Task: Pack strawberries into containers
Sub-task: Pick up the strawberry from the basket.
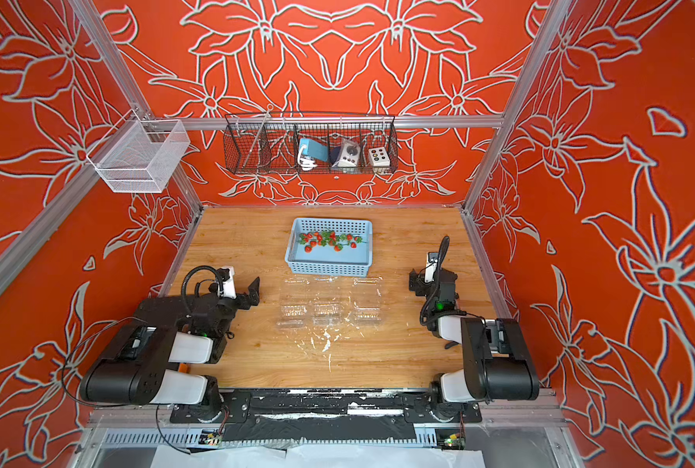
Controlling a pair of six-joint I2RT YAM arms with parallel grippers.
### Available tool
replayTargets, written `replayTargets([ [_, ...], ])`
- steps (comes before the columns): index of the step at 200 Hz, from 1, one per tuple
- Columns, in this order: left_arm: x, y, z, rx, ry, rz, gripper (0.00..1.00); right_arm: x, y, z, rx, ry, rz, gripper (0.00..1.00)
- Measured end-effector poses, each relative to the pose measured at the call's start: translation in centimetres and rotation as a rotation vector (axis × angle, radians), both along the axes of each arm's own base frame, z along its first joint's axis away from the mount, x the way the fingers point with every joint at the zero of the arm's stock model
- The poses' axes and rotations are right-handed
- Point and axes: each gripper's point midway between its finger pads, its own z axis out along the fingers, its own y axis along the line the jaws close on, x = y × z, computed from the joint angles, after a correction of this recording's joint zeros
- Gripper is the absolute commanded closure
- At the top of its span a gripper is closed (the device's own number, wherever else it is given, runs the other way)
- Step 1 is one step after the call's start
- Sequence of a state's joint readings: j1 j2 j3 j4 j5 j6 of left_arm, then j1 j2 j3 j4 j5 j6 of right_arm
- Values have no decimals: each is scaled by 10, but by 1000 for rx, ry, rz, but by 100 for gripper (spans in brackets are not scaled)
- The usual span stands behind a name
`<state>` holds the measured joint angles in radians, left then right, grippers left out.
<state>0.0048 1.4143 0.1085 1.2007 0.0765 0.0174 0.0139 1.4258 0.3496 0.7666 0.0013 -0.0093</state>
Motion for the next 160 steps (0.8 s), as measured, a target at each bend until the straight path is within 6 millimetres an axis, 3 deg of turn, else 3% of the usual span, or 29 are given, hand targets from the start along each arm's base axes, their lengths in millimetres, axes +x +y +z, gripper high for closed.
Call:
replayTargets([
  [160,0,1,-1,1,3,4,1,0,0,0,0,0,0,3],
])
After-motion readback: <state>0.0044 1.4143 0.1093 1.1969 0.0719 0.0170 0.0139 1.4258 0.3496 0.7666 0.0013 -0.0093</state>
